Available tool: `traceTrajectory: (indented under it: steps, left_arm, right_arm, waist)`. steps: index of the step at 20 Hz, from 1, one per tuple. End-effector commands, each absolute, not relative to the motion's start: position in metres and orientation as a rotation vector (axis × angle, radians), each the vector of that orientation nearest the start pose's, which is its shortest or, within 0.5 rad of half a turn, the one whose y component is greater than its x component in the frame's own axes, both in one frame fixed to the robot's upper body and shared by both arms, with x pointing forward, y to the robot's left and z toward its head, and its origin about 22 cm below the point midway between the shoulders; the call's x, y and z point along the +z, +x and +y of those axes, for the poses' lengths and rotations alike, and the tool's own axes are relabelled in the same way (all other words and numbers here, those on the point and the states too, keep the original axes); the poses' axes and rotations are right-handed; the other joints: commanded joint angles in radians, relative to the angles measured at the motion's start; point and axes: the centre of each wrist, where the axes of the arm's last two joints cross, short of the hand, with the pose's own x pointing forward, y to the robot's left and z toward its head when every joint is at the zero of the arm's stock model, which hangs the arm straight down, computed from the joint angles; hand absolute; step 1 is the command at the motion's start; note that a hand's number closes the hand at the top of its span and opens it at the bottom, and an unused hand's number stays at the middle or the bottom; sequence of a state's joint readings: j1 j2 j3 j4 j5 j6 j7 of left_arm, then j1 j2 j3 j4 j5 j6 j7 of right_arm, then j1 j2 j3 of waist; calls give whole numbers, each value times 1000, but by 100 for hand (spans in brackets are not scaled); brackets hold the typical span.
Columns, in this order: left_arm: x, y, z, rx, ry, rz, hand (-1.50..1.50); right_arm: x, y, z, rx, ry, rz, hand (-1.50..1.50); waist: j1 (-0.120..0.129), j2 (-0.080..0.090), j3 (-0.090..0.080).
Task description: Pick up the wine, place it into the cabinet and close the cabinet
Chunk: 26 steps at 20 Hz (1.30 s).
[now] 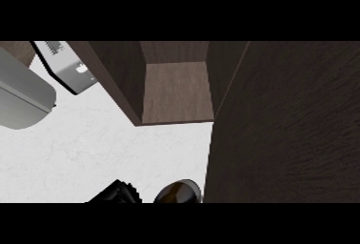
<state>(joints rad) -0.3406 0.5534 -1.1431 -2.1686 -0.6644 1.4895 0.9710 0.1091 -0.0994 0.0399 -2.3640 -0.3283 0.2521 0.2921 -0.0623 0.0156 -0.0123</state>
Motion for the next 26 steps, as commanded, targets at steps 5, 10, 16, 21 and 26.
traceTrajectory:
  steps: [5,10,16,21,26]
  left_arm:
    - [113,134,92,182,5,-1814,150]
    - [124,162,88,208,28,-1814,150]
    - [121,185,72,189,56,-1792,150]
    - [103,197,60,154,121,-1795,150]
    - [91,212,52,115,187,-1758,150]
  right_arm:
    - [167,156,-243,256,385,-1970,-150]
    - [171,149,-250,264,376,-1981,-150]
    - [165,156,-250,273,355,-1994,-150]
    - [168,152,-252,276,353,-1997,-150]
    - [173,156,-257,300,349,-1994,-150]
  waist:
    - [-1,4,3]
    - [-27,7,4]
    - [-25,12,5]
    - [-21,10,5]
    - [-23,13,6]
